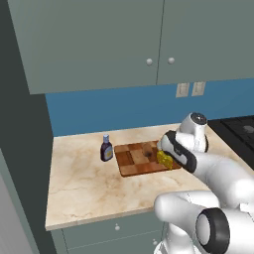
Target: Retrieve the reheated potato from the microwave, then place the potato, cheese, and condiment on the cutting board.
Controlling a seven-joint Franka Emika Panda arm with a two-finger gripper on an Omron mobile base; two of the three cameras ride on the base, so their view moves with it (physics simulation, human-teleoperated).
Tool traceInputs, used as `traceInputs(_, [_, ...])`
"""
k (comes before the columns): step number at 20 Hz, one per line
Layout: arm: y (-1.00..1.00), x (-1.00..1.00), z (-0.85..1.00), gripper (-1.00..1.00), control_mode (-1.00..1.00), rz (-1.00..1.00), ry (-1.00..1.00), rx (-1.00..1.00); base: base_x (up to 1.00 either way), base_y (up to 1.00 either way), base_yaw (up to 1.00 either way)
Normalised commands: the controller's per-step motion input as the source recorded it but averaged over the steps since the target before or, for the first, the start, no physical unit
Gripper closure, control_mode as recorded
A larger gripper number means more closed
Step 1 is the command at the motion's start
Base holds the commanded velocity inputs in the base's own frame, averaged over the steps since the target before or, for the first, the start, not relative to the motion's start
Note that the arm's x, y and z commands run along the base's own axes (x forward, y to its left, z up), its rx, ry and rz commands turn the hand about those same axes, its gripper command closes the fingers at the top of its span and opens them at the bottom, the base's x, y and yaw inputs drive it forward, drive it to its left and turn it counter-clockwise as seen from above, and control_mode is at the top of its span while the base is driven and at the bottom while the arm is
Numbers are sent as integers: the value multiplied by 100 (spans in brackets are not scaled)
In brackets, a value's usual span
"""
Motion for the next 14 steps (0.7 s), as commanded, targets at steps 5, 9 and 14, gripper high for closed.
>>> traceInputs(5, [0, -63, 67, -100, -100, 0, -2, 6, 0, 0, 0])
traceInputs(9, [20, -64, 56, -100, -100, 0, 0, 9, 0, 0, 0])
traceInputs(14, [73, -35, 40, -100, -100, 4, 1, 15, 0, 0, 0])
